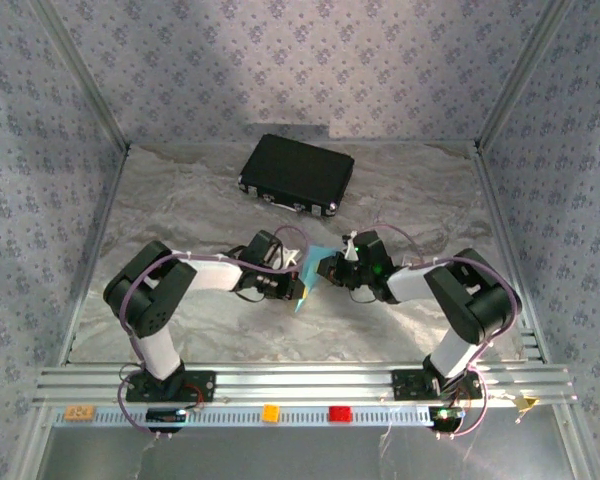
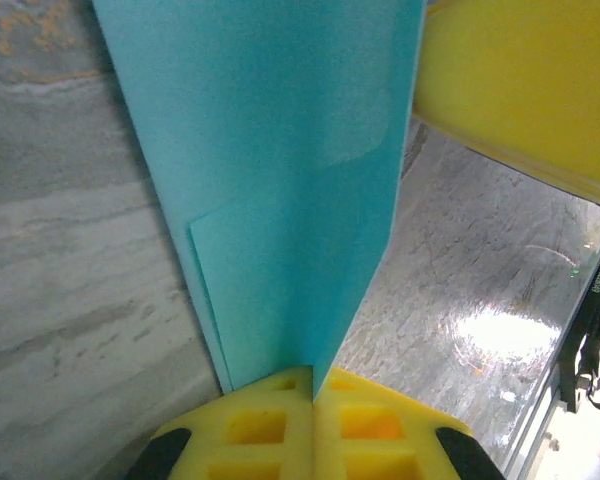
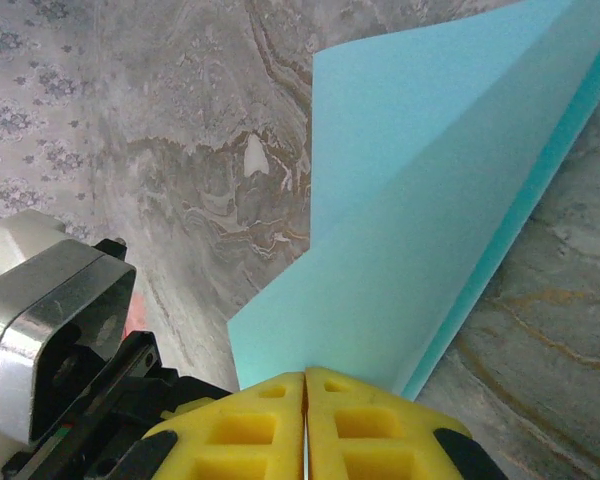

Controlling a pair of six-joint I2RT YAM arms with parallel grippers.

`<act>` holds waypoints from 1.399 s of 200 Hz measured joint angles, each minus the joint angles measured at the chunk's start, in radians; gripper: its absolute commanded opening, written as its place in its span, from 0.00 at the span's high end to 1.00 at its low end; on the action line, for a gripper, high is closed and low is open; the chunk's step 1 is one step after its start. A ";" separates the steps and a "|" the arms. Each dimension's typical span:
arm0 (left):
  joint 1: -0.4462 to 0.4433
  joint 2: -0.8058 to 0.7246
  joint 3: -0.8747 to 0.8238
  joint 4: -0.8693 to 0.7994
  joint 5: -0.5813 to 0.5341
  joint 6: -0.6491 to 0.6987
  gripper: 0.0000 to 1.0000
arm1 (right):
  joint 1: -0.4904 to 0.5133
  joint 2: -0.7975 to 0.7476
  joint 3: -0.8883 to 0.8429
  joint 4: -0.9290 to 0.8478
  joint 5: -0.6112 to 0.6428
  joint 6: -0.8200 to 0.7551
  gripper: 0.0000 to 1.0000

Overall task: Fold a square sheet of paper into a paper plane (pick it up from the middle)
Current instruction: Fold the wing for the fifth time at the center of the table.

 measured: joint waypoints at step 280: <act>0.033 0.034 -0.071 0.168 0.137 -0.043 1.00 | 0.006 -0.047 -0.063 0.017 -0.061 -0.005 0.90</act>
